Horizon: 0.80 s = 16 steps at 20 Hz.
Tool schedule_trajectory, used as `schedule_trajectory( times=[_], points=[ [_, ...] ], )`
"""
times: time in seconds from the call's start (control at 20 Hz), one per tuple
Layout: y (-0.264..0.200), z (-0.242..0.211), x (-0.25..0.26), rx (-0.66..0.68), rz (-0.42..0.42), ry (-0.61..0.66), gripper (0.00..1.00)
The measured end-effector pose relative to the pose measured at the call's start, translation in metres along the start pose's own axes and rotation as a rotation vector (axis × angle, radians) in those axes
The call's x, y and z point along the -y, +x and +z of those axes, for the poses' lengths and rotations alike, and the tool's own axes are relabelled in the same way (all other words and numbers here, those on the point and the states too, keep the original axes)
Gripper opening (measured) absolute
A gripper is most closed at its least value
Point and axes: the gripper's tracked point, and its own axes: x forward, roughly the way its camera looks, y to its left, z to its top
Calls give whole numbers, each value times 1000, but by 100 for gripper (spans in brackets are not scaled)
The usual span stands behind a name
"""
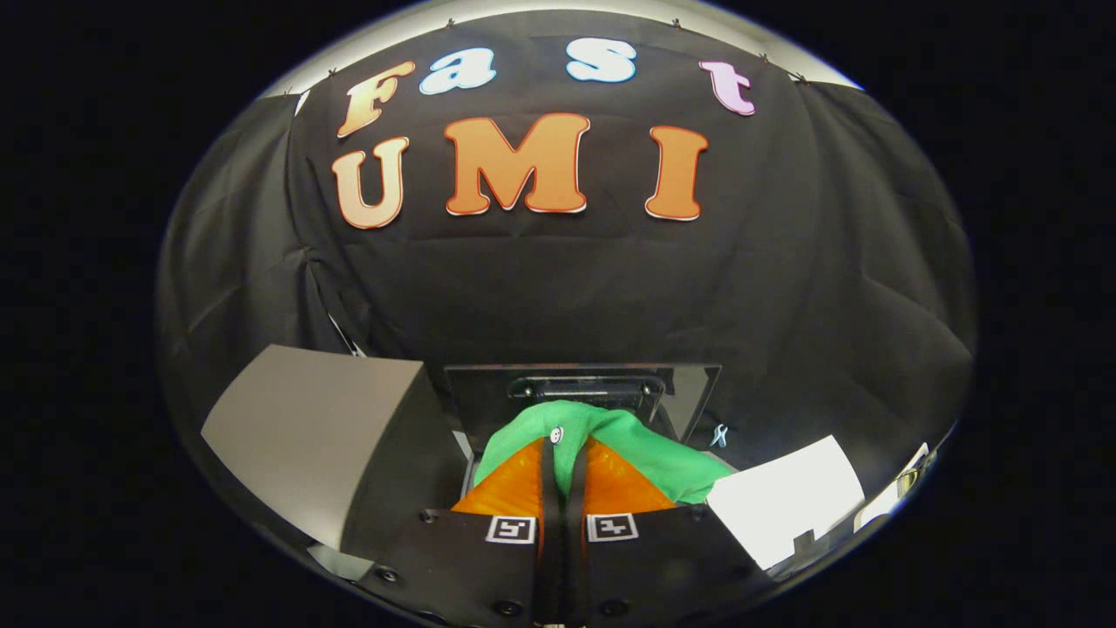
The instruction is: Put the clothes into the washing machine and then close the washing machine lid.
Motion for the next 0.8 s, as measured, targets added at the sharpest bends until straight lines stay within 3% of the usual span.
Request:
schedule_trajectory(
  times=[0.55,0.8],
  points=[
    [61,-83,25,-133,71,13,8],
    [89,-116,27,-180,52,0,8]
  ],
)
